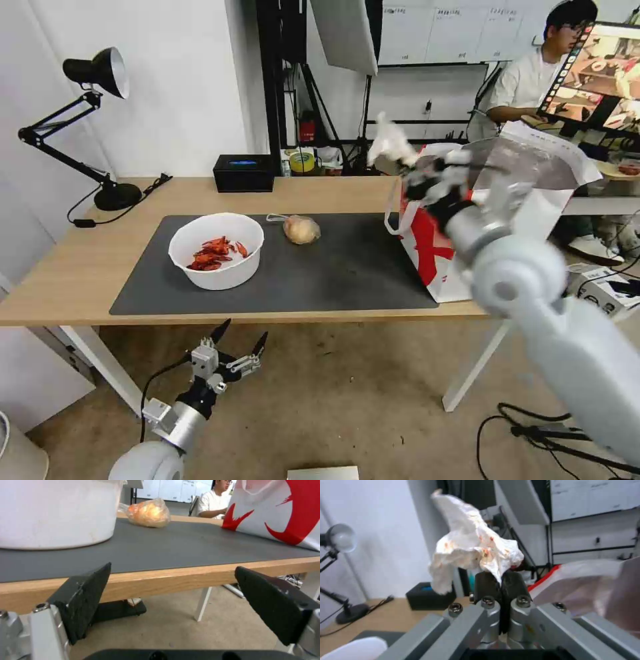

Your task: Pick up the trash from the table and place it into the takeout bag.

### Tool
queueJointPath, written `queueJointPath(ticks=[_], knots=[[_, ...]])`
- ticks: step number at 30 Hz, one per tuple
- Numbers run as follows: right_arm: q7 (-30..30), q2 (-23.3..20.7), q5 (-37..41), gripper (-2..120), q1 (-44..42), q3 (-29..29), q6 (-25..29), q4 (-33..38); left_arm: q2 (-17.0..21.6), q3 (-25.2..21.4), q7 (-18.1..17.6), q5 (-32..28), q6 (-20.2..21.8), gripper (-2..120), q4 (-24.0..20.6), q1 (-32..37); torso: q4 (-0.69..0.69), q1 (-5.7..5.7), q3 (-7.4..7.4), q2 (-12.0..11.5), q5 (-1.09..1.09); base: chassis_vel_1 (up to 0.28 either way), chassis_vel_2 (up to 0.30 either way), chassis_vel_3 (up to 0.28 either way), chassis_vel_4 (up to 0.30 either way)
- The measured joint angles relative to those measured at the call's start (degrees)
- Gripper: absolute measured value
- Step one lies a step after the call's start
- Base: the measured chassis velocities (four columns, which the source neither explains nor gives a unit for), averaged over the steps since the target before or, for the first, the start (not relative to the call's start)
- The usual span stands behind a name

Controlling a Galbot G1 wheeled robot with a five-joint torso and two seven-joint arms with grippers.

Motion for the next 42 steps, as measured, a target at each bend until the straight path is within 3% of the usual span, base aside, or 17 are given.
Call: queueJointPath(ticks=[6, 15, 23, 25, 27, 28, 29, 31, 42], knots=[[1.03, -3.51, 4.45, 0, 1.42, 3.69, -0.07, -3.94, -0.11, 0.37, -0.01, 0.26, 0.01, 100, -0.20, 0.33, 0.00, 0.00, 0.01, 0.00, 0.00, 0.000, 0.000, 0.000, 0.000], [3.71, -4.27, 7.36, 0, 5.31, 4.10, -1.04, -10.45, 0.29, 0.92, -0.13, 0.12, 0.02, 100, 0.09, -0.14, 0.01, 0.00, 0.01, -0.01, 0.00, 0.000, 0.000, 0.000, 0.000], [9.85, -4.38, 8.84, 0, 5.84, 3.81, -7.98, -11.63, 0.31, 1.57, -0.85, 0.06, -0.11, 100, 0.58, -0.55, 0.01, 0.00, 0.01, -0.01, -0.01, 0.000, 0.000, 0.000, 0.000], [12.64, -4.52, 10.53, 10, 5.96, 3.80, -10.77, -10.99, 0.31, 1.71, -1.28, 0.06, -0.16, 100, 0.61, -0.61, 0.00, 0.00, 0.01, -0.01, -0.01, 0.000, 0.000, 0.000, 0.000], [13.44, -4.60, 10.85, 12, 6.16, 3.81, -11.48, -10.88, 0.31, 1.74, -1.32, 0.06, -0.16, 100, 0.61, -0.63, 0.00, 0.00, 0.01, -0.01, -0.01, 0.000, 0.000, 0.000, 0.000], [14.47, -5.01, 11.11, 25, 6.81, 3.71, -13.12, -10.80, 0.24, 1.78, -1.38, 0.06, -0.18, 100, 0.69, -0.65, 0.00, 0.00, 0.01, -0.01, -0.02, 0.000, 0.000, 0.000, 0.000], [14.47, -5.01, 11.11, 25, 6.81, 3.71, -13.12, -10.80, 0.24, 1.78, -1.38, 0.06, -0.18, 100, 0.69, -0.65, 0.00, 0.00, 0.01, -0.01, -0.02, 0.000, 0.000, 0.000, 0.000], [14.65, -5.59, 10.99, 49, 6.96, 3.70, -14.38, -10.79, 0.19, 1.89, -1.44, 0.06, -0.21, 100, 0.78, -0.71, 0.01, 0.00, 0.01, -0.01, -0.02, 0.000, 0.000, 0.000, 0.000], [13.98, -5.90, 10.81, 84, 6.22, 4.15, -14.22, -10.99, 0.37, 1.75, -1.58, 0.05, -0.23, 100, 0.38, -0.69, 0.00, 0.00, 0.01, -0.01, -0.01, 0.000, 0.000, 0.000, 0.000]])
